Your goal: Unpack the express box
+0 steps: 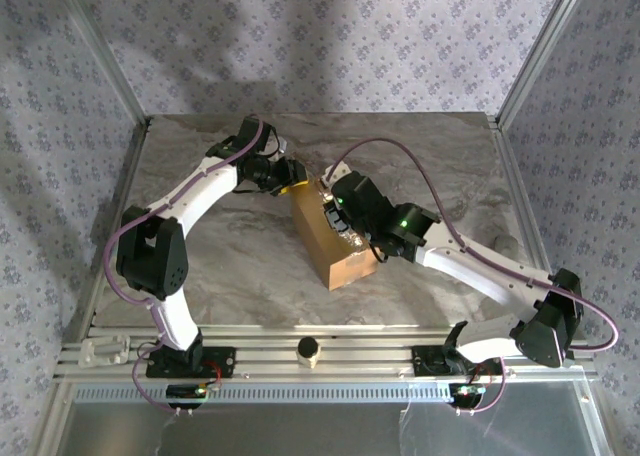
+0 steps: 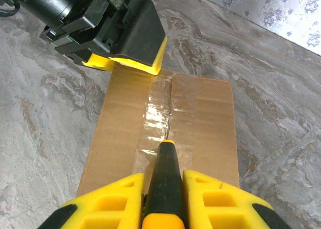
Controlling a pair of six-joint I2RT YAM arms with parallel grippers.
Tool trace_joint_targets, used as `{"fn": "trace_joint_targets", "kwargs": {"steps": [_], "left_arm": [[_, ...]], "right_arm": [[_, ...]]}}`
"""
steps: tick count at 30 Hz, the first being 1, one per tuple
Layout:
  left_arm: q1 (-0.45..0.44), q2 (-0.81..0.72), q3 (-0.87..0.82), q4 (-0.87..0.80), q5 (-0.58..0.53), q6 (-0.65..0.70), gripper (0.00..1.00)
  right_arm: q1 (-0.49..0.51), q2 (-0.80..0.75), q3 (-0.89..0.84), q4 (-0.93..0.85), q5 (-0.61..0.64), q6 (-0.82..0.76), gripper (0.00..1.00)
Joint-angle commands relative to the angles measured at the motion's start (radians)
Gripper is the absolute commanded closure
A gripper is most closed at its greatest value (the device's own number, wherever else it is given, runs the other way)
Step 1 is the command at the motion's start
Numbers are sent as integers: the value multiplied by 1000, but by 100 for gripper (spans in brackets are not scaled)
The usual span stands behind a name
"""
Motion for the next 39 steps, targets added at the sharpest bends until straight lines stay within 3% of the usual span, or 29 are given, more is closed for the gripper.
{"fn": "trace_joint_targets", "kwargs": {"steps": [1,39], "left_arm": [[8,95,-52,-58,-196,-46,59],[8,109,-36,-57,-211,-42,59]], "right_arm": [[56,-19,10,-183,-130,51,100],[118,-64,-12,-292,-115,133,100]]}}
